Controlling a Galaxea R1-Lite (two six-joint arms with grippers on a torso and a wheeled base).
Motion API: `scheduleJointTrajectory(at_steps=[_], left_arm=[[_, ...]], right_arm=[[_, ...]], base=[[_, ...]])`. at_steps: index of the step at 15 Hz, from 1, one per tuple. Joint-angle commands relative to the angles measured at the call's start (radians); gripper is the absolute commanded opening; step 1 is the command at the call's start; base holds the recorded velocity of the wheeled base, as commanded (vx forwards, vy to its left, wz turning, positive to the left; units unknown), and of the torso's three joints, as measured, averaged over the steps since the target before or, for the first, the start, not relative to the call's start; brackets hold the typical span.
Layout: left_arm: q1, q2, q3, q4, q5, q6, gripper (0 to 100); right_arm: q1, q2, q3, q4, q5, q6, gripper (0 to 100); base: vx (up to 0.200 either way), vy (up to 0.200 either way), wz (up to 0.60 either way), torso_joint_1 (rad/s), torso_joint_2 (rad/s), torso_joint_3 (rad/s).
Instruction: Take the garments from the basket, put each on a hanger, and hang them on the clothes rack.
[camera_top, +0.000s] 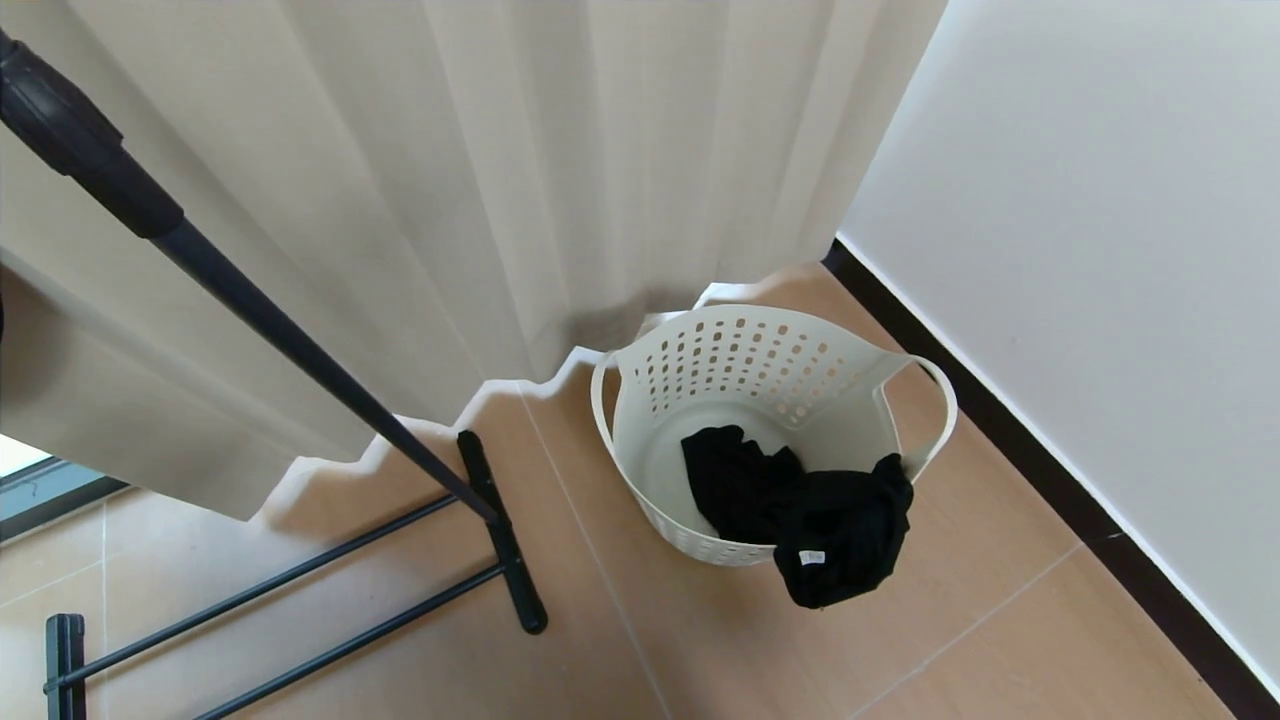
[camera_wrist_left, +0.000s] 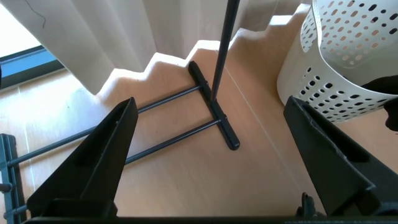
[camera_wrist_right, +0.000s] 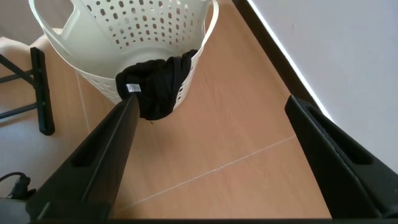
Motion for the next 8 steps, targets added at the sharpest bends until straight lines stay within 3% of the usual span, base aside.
scheduleJointTrajectory(at_steps=[1,3,5,6,7,8], left_arm=[[0.001,0.001,0.0,-0.001,0.001,-0.001,100],[-0.001,0.001,0.0,-0.001,0.0,0.004,100],[0.001,0.001,0.0,-0.001,0.0,0.004,100],[0.001,0.001,0.0,-0.001,0.0,0.002,100],[0.001,0.001,0.0,-0.001,0.0,0.004,100],[0.001,0.0,0.0,-0.001,0.0,0.002,100]], right_arm=[[0.0,0.0,-0.001,0.004,0.0,-0.003,100],[0.0,0.103,-0.043,0.026,-0.005,-0.062,100],[0.011,0.351,-0.158,0.009,0.005,-0.082,100],[0.051,0.552,-0.244,-0.013,0.009,-0.087,100],[0.085,0.656,-0.288,-0.014,0.009,-0.113,100],[0.111,0.759,-0.327,-0.013,0.006,-0.207,100]], base=[[0.0,0.0,0.0,0.002,0.0,-0.11],[0.0,0.0,0.0,0.004,0.0,-0.025],[0.0,0.0,0.0,0.0,0.0,0.0],[0.0,0.0,0.0,0.0,0.0,0.0],[0.0,0.0,0.0,0.0,0.0,0.0],[0.0,0.0,0.0,0.0,0.0,0.0]])
